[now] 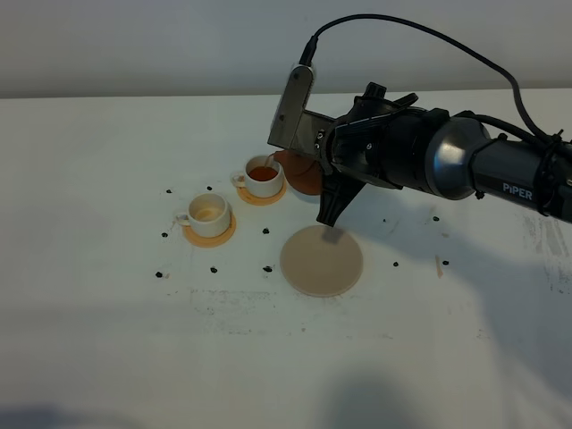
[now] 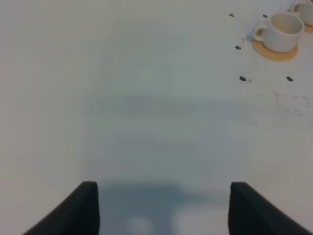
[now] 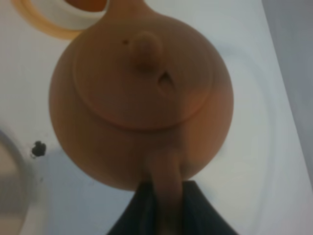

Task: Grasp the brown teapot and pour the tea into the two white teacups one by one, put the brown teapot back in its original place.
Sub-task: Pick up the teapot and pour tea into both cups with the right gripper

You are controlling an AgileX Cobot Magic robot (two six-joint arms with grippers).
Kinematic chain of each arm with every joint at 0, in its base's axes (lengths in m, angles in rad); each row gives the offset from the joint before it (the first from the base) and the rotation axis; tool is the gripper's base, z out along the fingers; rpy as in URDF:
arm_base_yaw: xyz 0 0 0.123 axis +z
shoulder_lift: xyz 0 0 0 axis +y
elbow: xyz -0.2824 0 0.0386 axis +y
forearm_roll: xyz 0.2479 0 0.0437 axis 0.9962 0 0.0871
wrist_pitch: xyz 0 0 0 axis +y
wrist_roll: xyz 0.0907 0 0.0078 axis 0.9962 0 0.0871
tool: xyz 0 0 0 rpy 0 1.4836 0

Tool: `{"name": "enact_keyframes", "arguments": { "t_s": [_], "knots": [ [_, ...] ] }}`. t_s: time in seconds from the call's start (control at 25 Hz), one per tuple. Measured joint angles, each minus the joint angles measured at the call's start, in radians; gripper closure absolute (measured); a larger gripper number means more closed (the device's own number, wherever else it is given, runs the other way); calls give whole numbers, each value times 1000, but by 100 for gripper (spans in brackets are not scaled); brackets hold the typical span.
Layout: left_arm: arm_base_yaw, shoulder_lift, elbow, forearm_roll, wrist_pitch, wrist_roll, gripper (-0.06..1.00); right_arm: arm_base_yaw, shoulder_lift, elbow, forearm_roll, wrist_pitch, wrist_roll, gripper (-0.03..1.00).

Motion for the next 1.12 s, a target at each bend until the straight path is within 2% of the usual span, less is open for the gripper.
{"name": "enact_keyframes", "arguments": {
  "t_s": [1.12],
  "knots": [
    [0,0,0,0,0,0,41,10,0,-1,-22,0,-55,87]
  ]
}}
